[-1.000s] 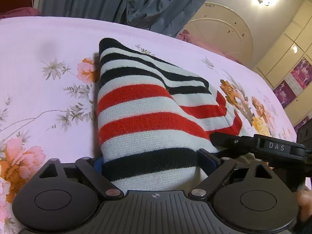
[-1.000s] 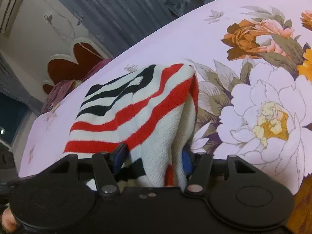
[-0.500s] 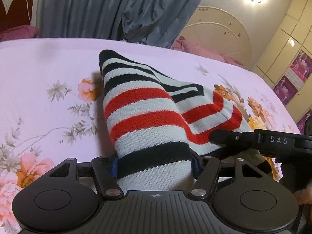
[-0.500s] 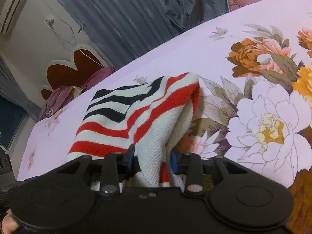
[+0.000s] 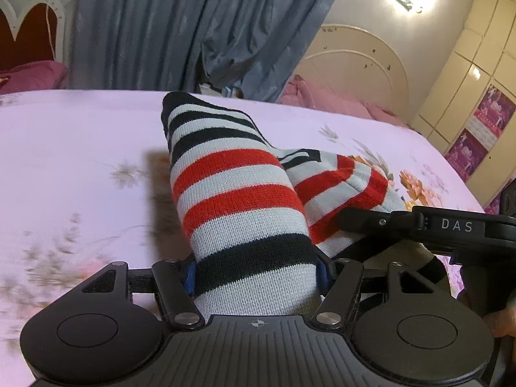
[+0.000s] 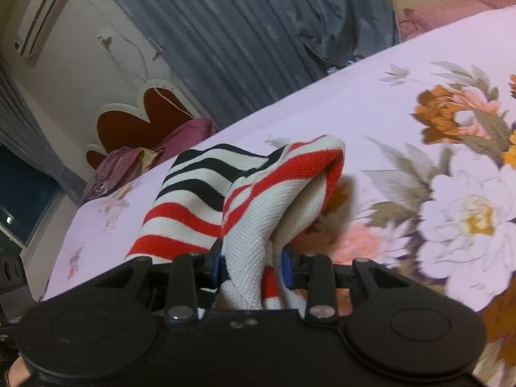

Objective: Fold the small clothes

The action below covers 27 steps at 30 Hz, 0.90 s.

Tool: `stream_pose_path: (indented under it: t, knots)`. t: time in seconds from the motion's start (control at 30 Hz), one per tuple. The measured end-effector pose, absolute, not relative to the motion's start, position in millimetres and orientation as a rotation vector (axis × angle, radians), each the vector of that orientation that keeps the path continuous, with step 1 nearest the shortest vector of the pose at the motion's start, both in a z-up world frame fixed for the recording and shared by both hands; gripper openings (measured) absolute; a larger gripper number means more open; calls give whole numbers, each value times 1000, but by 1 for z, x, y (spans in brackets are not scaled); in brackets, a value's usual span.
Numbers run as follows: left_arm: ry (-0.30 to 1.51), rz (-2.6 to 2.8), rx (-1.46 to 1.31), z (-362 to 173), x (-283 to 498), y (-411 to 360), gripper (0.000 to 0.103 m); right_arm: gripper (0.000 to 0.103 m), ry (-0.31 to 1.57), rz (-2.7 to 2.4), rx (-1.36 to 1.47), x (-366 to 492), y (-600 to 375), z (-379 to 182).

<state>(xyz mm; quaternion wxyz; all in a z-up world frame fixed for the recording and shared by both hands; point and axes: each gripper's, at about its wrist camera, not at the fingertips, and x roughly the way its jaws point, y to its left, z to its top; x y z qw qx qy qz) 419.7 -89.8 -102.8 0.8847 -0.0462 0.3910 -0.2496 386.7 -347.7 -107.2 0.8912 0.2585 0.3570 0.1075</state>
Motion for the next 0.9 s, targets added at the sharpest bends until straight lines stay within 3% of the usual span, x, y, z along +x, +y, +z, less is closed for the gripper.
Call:
stream_pose_path:
  t: [0.63,0.9]
  knots:
    - [783,-465,-141,-100,442,172,64,33,719,273,518,427,-112,-101]
    - [793,-432,-147,-116,473,231,64,33,739,312,505,465,-50,-114]
